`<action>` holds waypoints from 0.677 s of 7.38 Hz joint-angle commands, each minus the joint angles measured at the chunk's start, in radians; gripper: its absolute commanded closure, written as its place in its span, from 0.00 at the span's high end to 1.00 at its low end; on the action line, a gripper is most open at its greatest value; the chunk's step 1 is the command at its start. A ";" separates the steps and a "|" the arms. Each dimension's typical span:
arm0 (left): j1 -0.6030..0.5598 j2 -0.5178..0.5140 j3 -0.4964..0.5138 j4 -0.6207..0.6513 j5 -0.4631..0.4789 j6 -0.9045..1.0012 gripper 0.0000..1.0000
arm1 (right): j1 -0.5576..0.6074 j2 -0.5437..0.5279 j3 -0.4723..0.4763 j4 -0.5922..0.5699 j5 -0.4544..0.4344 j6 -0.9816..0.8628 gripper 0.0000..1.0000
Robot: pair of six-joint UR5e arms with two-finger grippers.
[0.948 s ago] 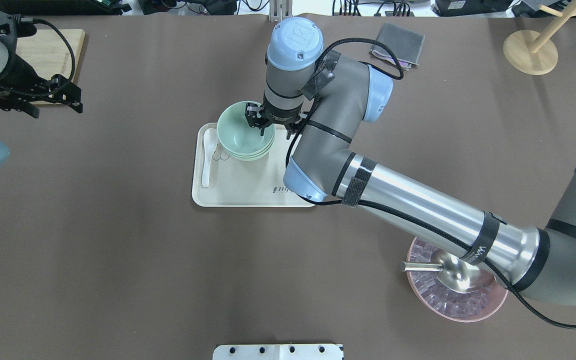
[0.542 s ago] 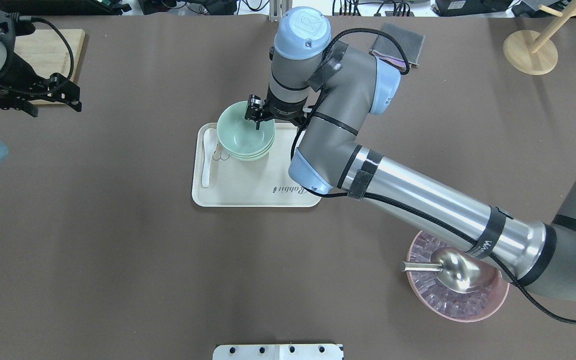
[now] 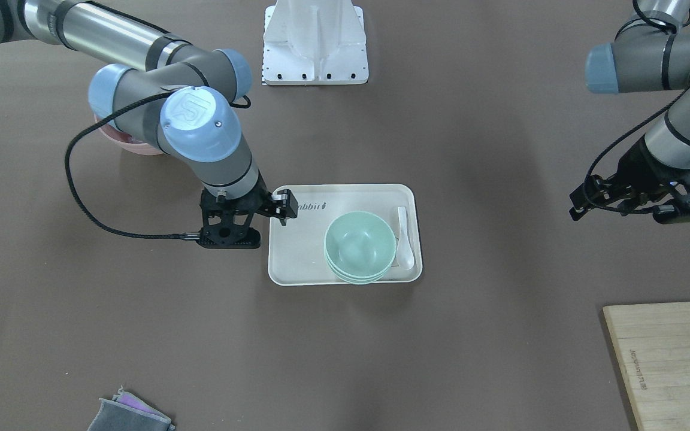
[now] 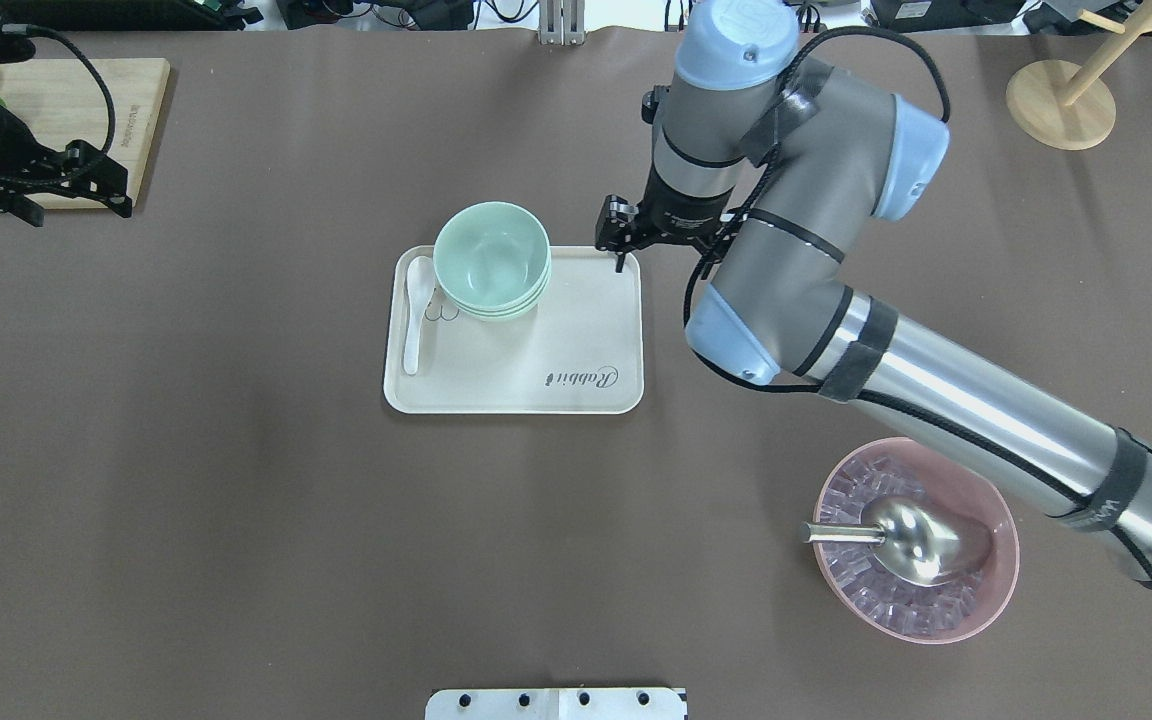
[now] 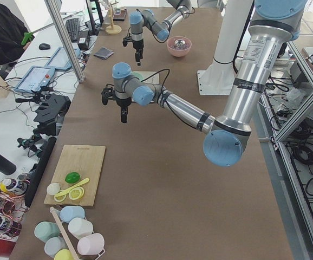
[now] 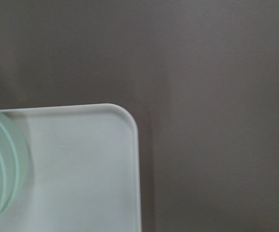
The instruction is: Stack green bowls together
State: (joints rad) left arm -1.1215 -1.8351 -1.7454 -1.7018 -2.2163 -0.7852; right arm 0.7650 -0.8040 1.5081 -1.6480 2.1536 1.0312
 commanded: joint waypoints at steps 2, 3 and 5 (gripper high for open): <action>-0.116 0.055 -0.008 -0.002 -0.009 0.043 0.98 | 0.161 -0.261 0.182 -0.059 0.071 -0.303 1.00; -0.136 0.083 -0.025 -0.002 -0.003 0.061 0.98 | 0.227 -0.327 0.204 -0.059 0.087 -0.404 1.00; -0.245 0.170 -0.026 -0.004 -0.013 0.318 0.98 | 0.353 -0.440 0.205 -0.061 0.112 -0.624 1.00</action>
State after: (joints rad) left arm -1.3040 -1.7207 -1.7682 -1.7045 -2.2242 -0.6124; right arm 1.0367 -1.1690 1.7073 -1.7074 2.2502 0.5452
